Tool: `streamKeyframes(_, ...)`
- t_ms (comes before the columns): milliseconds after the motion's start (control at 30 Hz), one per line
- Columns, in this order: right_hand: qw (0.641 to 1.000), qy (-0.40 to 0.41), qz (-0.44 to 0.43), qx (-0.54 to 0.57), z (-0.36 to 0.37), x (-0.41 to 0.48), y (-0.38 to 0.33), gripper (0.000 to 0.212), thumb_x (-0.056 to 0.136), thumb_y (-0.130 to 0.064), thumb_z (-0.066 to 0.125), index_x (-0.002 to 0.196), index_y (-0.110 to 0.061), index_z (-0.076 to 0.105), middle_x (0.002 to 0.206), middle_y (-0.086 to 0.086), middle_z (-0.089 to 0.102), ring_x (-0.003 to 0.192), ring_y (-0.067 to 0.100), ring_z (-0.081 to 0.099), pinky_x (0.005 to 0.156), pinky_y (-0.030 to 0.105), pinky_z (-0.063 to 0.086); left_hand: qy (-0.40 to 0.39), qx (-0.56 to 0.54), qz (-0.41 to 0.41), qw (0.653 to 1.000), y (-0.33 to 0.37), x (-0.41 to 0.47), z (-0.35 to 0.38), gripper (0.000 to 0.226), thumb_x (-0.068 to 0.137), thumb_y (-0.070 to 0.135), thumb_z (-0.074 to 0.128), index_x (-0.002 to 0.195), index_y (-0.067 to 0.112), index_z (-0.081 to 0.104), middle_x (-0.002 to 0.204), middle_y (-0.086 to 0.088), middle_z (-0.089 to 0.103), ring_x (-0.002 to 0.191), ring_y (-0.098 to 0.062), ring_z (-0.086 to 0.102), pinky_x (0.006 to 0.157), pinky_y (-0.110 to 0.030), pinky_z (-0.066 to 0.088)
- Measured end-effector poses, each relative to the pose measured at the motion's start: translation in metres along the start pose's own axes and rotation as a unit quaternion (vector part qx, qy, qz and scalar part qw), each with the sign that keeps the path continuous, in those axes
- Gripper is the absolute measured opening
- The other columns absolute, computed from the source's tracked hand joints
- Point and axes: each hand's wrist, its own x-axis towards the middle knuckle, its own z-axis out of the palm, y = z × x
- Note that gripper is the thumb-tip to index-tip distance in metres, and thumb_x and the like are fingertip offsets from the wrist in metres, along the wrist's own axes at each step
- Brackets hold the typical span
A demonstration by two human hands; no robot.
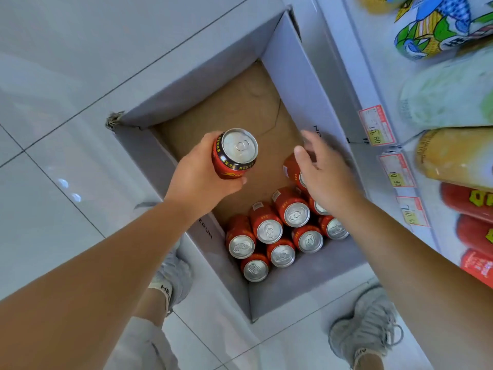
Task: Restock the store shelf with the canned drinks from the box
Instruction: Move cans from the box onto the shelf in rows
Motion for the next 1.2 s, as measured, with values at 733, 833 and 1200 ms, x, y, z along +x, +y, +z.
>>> streamKeyframes(733, 0.973, 0.178, 0.03, 0.14, -0.106, -0.164, -0.051, 0.065, 0.063, -0.032, 0.083, 0.12, -0.034, 0.051, 0.112, -0.014, 0.05, 0.087, -0.008, 0.048, 0.072, 0.006, 0.037, 0.044, -0.101, -0.02, 0.994, 0.136, -0.147, -0.073, 0.072, 0.06, 0.028, 0.09, 0.12, 0.041, 0.053, 0.1, 0.027, 0.065, 0.097, 0.008, 0.06, 0.086, -0.018, 0.047)
streamKeyframes(833, 0.96, 0.217, -0.022, 0.175, -0.176, -0.225, -0.082, 0.063, 0.061, -0.025, 0.084, 0.116, -0.026, 0.054, 0.109, -0.014, 0.049, 0.093, -0.02, 0.046, 0.076, -0.002, 0.034, 0.047, -0.117, 0.016, 0.992, 0.214, -0.202, -0.1, 0.065, 0.058, 0.032, 0.091, 0.106, 0.051, 0.052, 0.094, 0.034, 0.065, 0.091, 0.014, 0.06, 0.08, -0.015, 0.046)
streamKeyframes(1200, 0.923, 0.269, -0.153, 0.231, -0.408, -0.514, -0.171, 0.065, 0.057, -0.037, 0.081, 0.109, -0.044, 0.042, 0.099, -0.015, 0.063, 0.085, 0.007, 0.065, 0.075, 0.022, 0.051, 0.087, -0.181, 0.172, 0.964, 0.443, -0.487, -0.188, 0.058, 0.062, 0.027, 0.086, 0.111, 0.03, 0.057, 0.096, 0.003, 0.074, 0.088, -0.016, 0.071, 0.083, -0.046, 0.056)
